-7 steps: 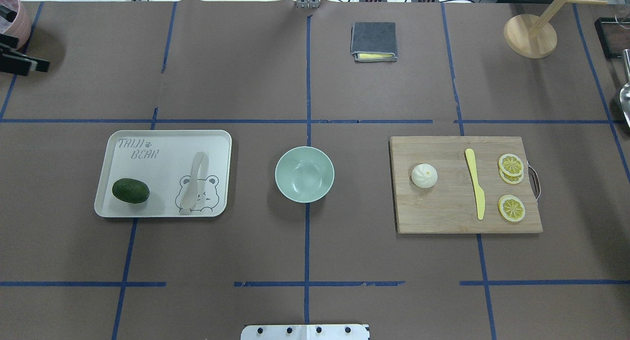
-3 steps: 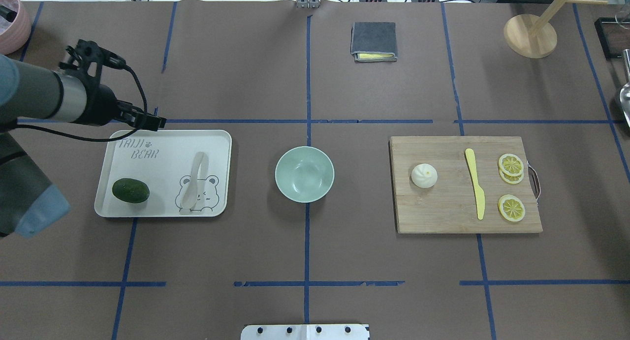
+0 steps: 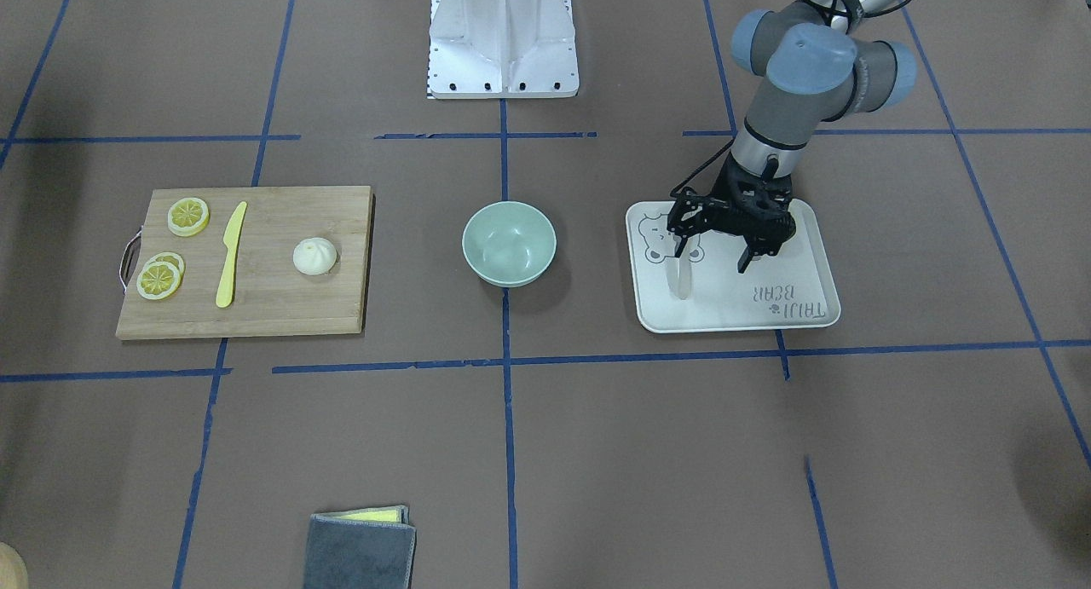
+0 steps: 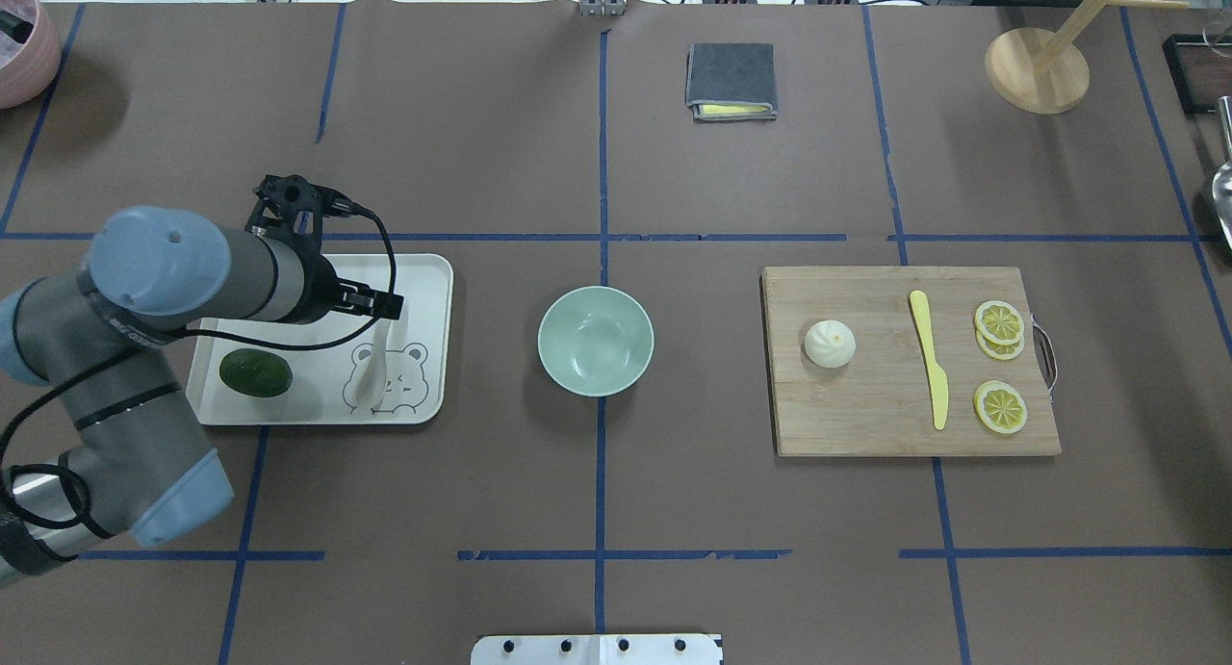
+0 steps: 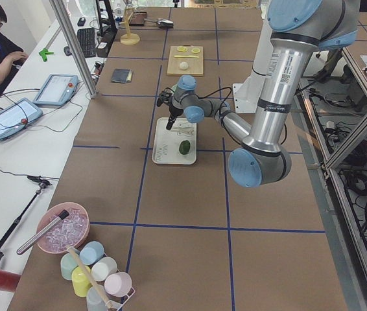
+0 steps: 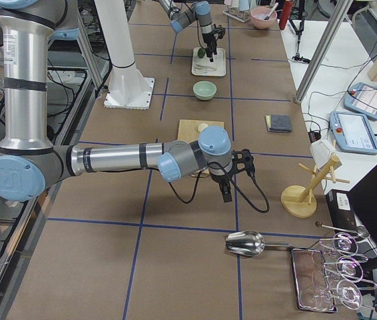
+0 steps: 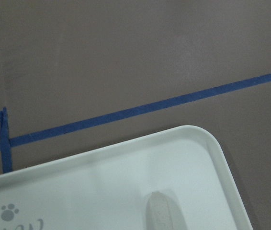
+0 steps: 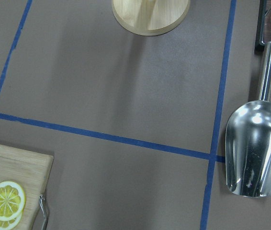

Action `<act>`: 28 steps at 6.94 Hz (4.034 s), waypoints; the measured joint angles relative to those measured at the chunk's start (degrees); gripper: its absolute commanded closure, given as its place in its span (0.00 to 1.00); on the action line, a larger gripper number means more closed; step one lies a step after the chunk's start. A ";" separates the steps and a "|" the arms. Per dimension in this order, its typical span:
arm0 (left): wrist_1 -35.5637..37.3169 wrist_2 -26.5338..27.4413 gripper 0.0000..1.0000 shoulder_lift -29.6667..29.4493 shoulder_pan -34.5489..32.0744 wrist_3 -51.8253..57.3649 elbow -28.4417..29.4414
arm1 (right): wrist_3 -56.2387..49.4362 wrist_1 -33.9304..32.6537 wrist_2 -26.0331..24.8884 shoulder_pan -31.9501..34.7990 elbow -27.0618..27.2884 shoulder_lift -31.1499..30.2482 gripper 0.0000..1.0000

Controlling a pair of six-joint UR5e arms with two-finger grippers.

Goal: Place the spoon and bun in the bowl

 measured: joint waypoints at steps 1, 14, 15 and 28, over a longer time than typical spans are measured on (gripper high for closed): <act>0.16 1.50 0.28 -0.98 1.51 -2.66 2.01 | 0.00 -0.06 0.00 0.00 -0.02 0.00 0.00; 20.11 2.25 1.00 -17.60 2.38 -24.88 2.41 | 0.18 -0.16 -0.26 -0.01 -0.14 0.01 0.00; 23.85 2.26 1.00 -21.76 2.52 -28.25 4.07 | 0.18 -0.21 -0.26 0.00 -0.14 0.00 0.00; 26.37 6.20 0.00 -31.20 7.36 -30.92 12.62 | 0.02 -0.07 -0.29 -0.02 -0.41 0.19 0.00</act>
